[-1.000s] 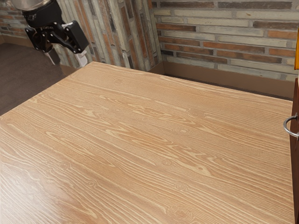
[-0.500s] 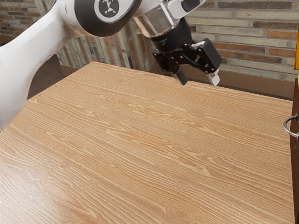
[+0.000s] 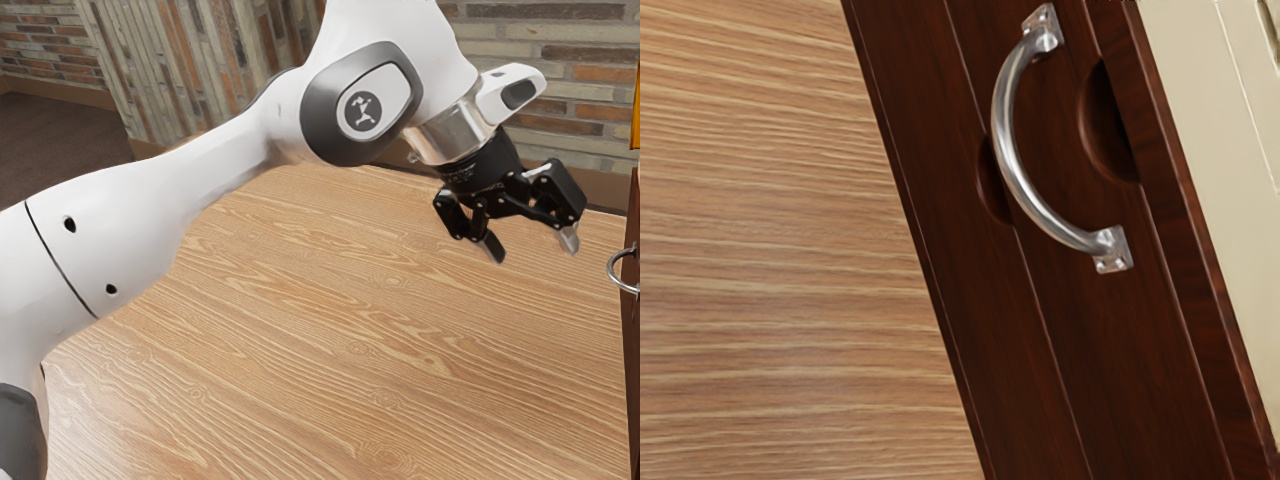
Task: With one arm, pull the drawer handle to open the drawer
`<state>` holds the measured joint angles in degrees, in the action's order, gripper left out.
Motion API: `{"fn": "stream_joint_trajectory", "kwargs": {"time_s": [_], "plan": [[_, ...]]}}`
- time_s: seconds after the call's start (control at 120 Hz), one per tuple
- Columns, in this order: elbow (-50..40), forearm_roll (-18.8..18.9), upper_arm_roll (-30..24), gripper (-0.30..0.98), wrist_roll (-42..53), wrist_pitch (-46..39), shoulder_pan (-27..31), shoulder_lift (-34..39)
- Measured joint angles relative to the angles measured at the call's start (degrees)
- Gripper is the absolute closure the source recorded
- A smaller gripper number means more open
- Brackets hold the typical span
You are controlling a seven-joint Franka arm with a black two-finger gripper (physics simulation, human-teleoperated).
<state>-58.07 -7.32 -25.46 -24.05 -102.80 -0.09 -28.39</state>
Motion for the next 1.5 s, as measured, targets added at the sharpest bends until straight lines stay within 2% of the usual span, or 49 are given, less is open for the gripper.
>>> {"fn": "stream_joint_trajectory", "kwargs": {"time_s": [0.275, 0.675, 1.5], "plan": [[1.3, -2.3, -1.7, 0.03, -2.1, -5.0, -0.9, -5.6], [1.4, -3.7, -2.1, 0.03, -3.3, -10.3, 0.4, -7.4], [2.0, -4.3, -2.2, 0.03, -4.3, -13.5, 0.5, -11.5]]}}
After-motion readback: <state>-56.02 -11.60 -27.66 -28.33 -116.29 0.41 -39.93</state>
